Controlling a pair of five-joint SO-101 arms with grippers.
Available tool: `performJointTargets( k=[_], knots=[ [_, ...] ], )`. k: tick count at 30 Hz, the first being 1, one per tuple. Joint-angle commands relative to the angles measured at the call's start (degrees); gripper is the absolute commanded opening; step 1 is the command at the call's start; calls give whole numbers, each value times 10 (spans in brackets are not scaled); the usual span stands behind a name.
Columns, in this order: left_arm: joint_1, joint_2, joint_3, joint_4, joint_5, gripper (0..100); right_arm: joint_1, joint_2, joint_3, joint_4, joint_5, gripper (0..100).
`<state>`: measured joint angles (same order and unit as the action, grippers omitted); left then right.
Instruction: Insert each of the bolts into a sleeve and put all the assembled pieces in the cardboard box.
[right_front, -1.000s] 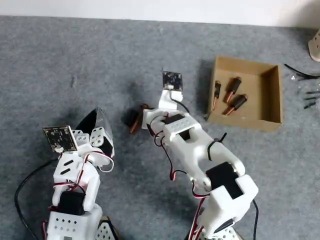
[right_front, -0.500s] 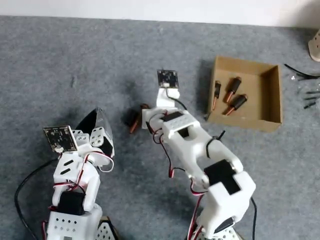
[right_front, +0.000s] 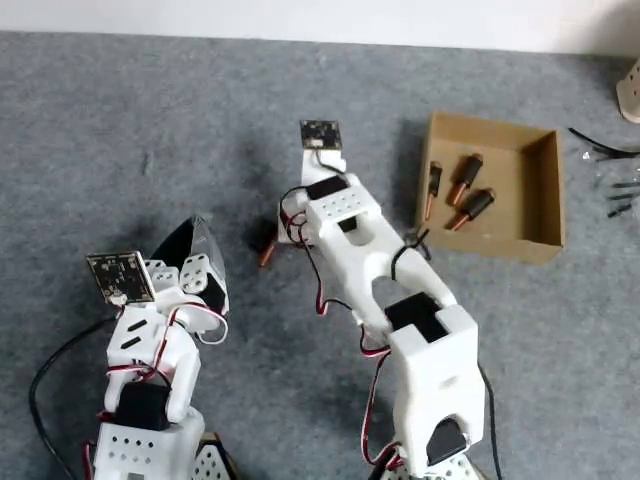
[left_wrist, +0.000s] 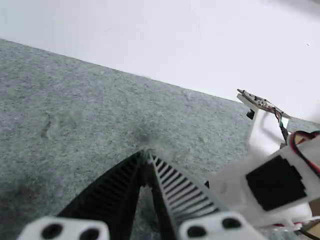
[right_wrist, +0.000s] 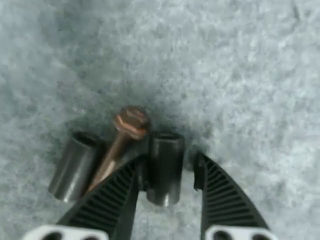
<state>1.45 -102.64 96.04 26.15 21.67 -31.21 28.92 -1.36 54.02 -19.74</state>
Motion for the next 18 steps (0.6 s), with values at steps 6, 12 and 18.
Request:
performJointTargets(
  k=[6,12,18],
  knots=[
    [-7,2,13,2,-1,18,15,-1,-4,49,8,4],
    [-7,2,13,2,-1,18,18,-65,-1,86,85,5],
    [-7,2,13,2,-1,18,29,-194,111,27,93,5]
  ],
)
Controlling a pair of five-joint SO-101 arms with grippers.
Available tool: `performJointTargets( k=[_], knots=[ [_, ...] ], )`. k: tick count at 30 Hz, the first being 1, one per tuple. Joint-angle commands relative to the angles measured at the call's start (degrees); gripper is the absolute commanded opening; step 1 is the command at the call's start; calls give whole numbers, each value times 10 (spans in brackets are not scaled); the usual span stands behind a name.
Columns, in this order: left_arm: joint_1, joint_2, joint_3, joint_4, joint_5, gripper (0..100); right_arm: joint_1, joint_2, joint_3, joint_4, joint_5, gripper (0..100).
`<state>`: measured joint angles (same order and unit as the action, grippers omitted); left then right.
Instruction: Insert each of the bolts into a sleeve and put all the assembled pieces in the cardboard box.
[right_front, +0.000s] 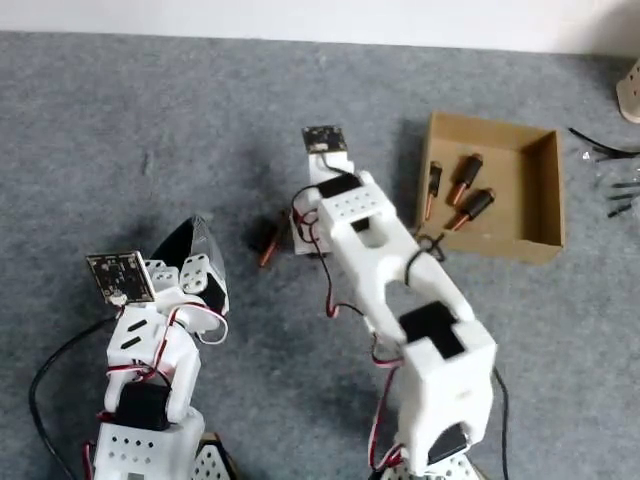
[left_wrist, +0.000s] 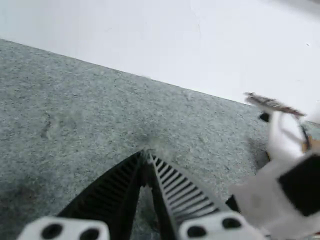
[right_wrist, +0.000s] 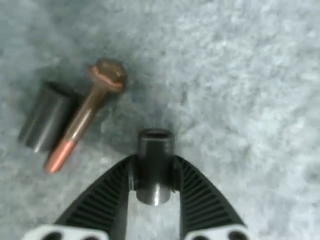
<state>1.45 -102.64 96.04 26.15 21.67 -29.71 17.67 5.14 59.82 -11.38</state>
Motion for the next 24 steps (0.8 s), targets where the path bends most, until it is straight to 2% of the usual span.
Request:
performJointTargets(
  k=[1,10,16,24],
  knots=[
    [-7,2,13,2,-1,18,16,-104,73,-52,10,5],
    [-7,2,13,2,-2,18,20,-338,295,-191,77,5],
    [-7,2,13,2,-2,18,21,-480,452,-272,93,5],
    [-6,2,13,3,-2,18,108,-690,609,-293,93,5]
  ],
)
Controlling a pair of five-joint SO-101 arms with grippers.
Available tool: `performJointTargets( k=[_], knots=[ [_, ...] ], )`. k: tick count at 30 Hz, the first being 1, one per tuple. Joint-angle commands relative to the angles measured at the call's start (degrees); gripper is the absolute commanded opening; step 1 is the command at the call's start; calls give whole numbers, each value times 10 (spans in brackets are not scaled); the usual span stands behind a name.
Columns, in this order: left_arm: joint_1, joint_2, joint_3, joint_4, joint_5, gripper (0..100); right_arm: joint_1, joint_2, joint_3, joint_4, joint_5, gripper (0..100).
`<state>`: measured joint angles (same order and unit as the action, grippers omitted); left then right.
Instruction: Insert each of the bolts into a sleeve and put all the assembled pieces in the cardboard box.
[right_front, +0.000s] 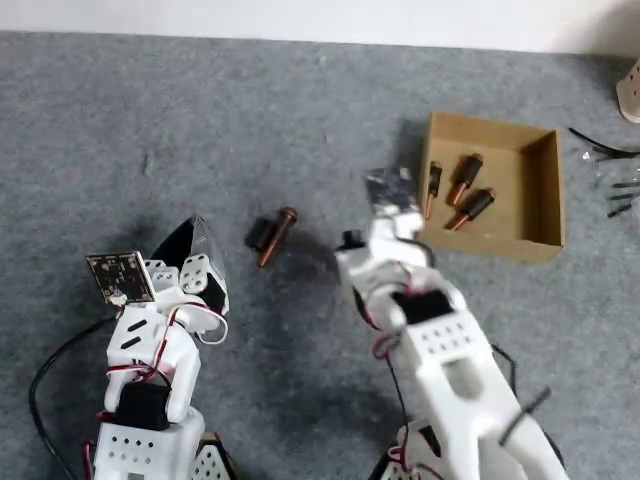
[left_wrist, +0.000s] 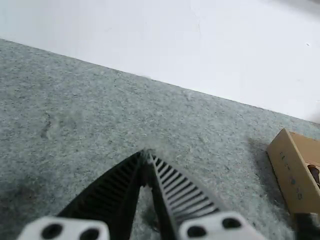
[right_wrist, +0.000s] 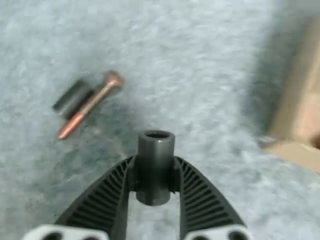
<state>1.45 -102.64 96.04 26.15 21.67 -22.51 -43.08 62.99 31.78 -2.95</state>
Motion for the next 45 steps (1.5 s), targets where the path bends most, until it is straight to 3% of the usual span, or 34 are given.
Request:
performJointTargets(
  k=[1,14,21,25,30,35,40,45],
  knots=[
    [-6,2,13,3,-2,18,44,-106,51,-13,9,5],
    [10,3,13,11,-2,18,87,-430,258,-12,7,5],
    [78,3,7,33,-102,18,90,-593,342,-10,8,5],
    [95,4,-15,38,-105,18,103,-625,381,-12,9,5],
    [108,16,-68,103,-127,68,114,-621,388,-12,9,5],
    [110,172,-145,103,-130,80,114,-621,388,-12,9,5],
    [119,459,-335,107,-130,81,114,-621,389,-12,10,5],
    [163,726,-508,171,-131,81,114,-621,390,-13,10,5]
  ],
)
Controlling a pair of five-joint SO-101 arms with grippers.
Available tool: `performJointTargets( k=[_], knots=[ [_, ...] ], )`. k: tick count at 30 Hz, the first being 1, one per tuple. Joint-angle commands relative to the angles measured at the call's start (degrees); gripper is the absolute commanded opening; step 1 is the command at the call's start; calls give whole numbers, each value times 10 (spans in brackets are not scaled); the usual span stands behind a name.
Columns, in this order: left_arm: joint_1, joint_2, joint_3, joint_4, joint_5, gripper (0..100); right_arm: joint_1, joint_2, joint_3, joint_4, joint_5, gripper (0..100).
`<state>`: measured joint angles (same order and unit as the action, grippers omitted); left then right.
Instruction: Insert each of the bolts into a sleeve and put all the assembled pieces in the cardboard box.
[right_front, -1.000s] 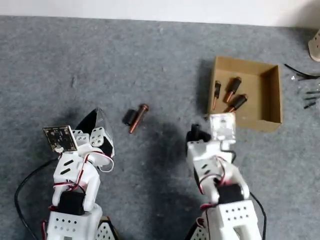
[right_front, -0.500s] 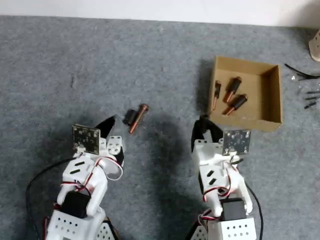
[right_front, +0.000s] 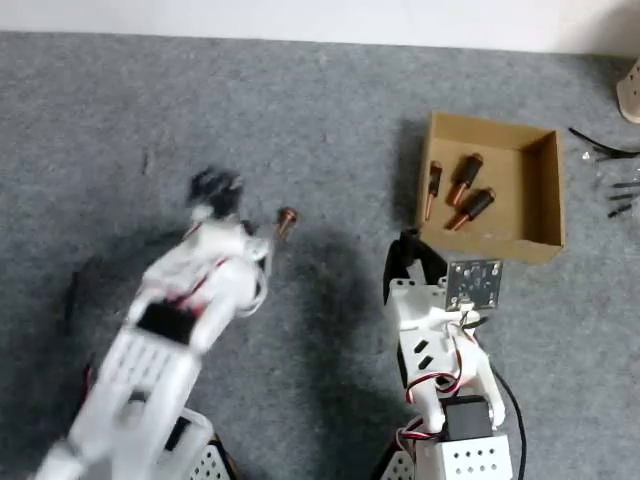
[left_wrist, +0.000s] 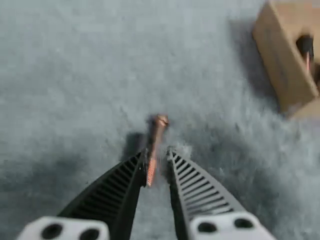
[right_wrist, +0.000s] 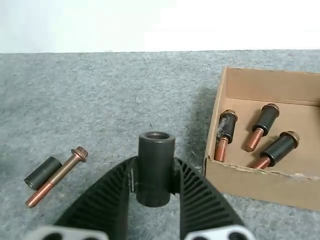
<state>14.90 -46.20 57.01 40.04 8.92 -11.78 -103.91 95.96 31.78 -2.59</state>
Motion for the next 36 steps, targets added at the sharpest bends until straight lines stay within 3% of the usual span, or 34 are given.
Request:
performJointTargets(
  k=[1,6,11,18,25,36],
  knots=[
    [34,204,-147,44,-4,81,7,-13,60,-13,6,5],
    [40,370,-275,103,-4,93,7,-13,59,-13,6,5],
    [35,484,-360,146,-4,183,7,-13,59,-13,6,5],
    [8,590,-437,142,-4,148,7,-13,58,-13,6,5],
    [-28,645,-519,147,-4,151,7,-13,58,-13,6,5],
    [-33,666,-525,138,-4,151,7,-13,58,-13,6,5]
  ],
)
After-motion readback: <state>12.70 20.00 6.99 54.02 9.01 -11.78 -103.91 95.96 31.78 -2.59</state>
